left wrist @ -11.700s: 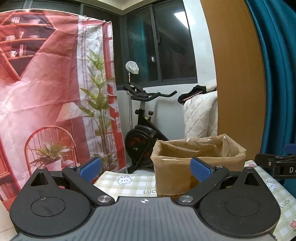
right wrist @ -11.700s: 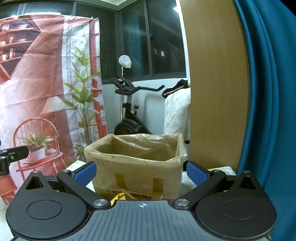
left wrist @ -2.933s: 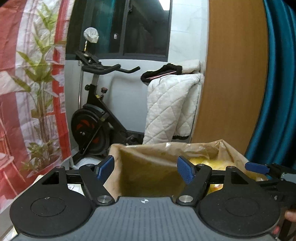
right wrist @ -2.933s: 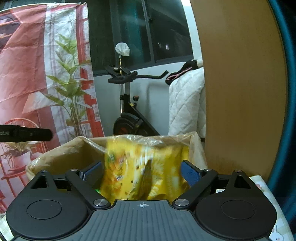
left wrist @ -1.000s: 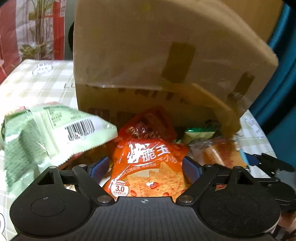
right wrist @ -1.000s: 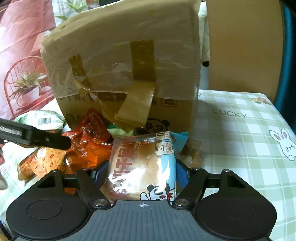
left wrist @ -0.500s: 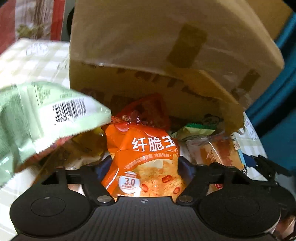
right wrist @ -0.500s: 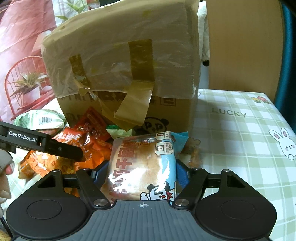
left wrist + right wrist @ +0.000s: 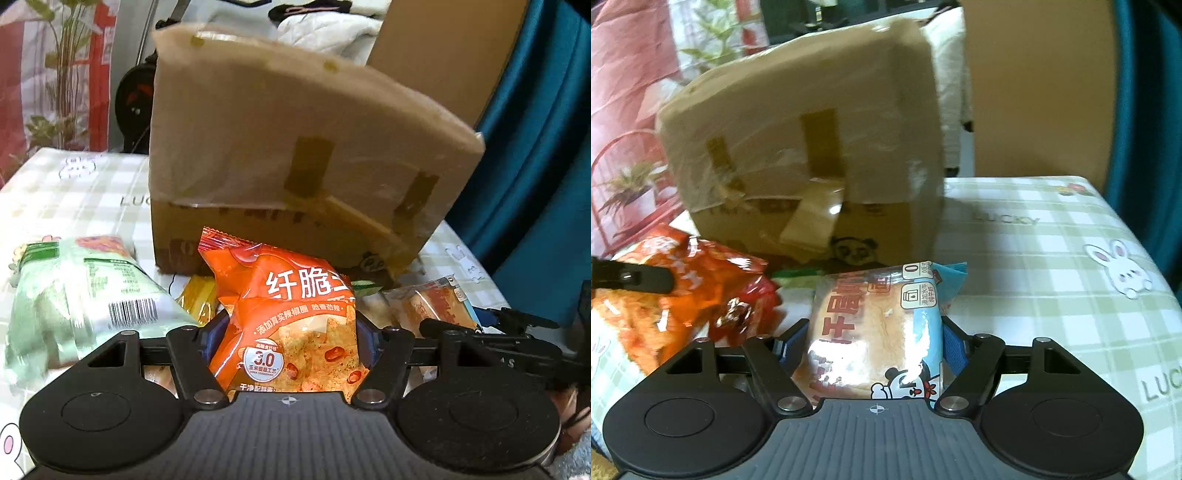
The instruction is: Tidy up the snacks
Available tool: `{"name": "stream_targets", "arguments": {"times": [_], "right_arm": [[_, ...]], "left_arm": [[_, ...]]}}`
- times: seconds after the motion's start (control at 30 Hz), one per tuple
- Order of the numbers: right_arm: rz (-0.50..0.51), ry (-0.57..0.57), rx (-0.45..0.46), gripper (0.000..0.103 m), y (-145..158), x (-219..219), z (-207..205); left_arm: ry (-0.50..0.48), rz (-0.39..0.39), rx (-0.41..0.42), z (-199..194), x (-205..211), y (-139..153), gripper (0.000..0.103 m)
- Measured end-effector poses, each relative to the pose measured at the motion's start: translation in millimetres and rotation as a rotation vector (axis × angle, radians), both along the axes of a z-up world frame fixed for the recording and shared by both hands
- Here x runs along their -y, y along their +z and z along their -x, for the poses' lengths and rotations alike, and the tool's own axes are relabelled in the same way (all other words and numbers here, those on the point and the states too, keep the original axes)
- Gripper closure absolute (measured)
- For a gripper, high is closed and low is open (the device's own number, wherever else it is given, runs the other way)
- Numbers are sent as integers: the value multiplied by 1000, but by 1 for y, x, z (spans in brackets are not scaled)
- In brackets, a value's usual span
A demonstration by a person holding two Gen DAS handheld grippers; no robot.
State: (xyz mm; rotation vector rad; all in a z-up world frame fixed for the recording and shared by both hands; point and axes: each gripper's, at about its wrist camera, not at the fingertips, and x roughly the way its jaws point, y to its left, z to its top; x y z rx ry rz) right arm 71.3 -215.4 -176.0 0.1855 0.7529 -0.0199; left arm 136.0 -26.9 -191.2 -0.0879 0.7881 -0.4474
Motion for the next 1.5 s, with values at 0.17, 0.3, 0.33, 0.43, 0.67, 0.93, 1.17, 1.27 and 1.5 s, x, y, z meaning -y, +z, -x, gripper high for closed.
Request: {"name": "stream_targets", "arguments": {"times": [0.17, 0.3, 0.33, 0.43, 0.67, 0.93, 1.17, 1.27, 1.5], "right_arm": [[-6, -81, 37, 34, 14, 19, 4], [24, -134, 93, 34, 33, 36, 5], [36, -146, 111, 34, 39, 39, 5], [70, -179, 162, 34, 55, 50, 4], [99, -211, 298, 34, 96, 70, -7], [79, -98, 437, 34, 145, 51, -46], [75, 17, 435, 34, 158, 14, -101], [85, 33, 412, 34, 153, -1, -119], [97, 16, 328, 33, 133, -14, -148]], "left_arm": [[17, -39, 109, 15, -3, 20, 34], [72, -43, 183, 26, -22, 39, 34], [89, -45, 199, 28, -25, 44, 34], [141, -37, 250, 35, -37, 54, 34], [242, -36, 389, 35, -49, 93, 34], [200, -30, 542, 3, -28, 136, 34], [132, 2, 514, -64, 7, 141, 34], [117, 3, 472, -87, 18, 134, 34], [98, -5, 378, -116, 20, 111, 33]]}}
